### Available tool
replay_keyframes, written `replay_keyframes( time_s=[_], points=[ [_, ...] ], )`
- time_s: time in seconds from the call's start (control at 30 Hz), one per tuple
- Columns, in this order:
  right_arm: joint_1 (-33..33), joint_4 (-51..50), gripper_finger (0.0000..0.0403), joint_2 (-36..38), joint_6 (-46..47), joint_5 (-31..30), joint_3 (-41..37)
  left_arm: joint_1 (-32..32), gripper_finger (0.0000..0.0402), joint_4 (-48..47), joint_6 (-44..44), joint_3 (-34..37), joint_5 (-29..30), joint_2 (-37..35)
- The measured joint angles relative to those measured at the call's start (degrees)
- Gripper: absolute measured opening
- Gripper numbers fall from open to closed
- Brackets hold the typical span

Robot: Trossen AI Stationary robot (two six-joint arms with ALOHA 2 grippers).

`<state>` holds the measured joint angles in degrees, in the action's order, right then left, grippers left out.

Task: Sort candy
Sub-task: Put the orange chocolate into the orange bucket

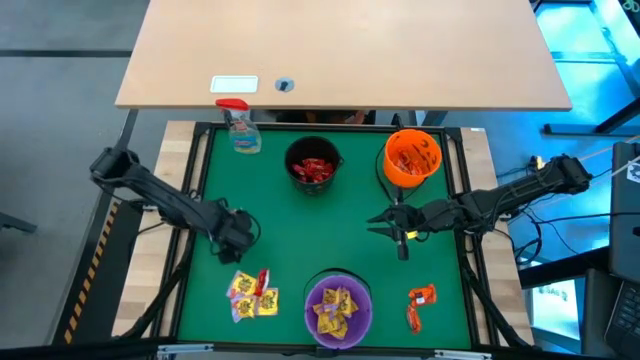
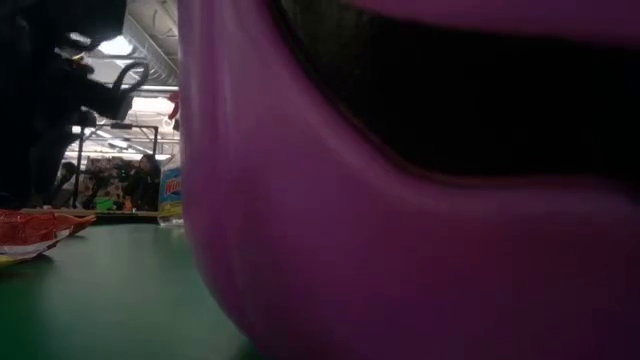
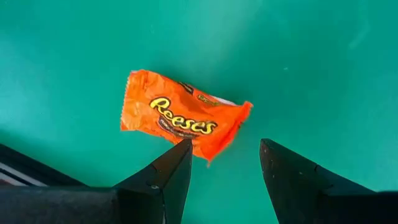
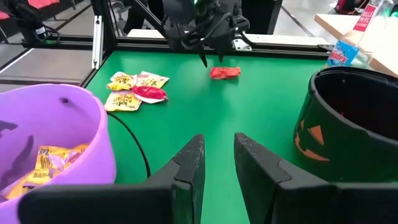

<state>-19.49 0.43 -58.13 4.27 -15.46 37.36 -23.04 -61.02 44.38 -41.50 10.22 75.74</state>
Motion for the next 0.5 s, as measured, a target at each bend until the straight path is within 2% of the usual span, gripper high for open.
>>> replay_keyframes(
  time_s=[0.17, 0.5],
  points=[
    [0.0, 0.0, 0.0083, 0.0, 0.0, 0.0, 0.0, -1.1, 0.0178, 2.8, 1.2, 2.9, 1.9, 4.0],
    [0.0, 0.0, 0.0083, 0.0, 0.0, 0.0, 0.0, -0.9, 0.0186, 7.9, 3.3, 7.9, 2.2, 3.9]
  ],
)
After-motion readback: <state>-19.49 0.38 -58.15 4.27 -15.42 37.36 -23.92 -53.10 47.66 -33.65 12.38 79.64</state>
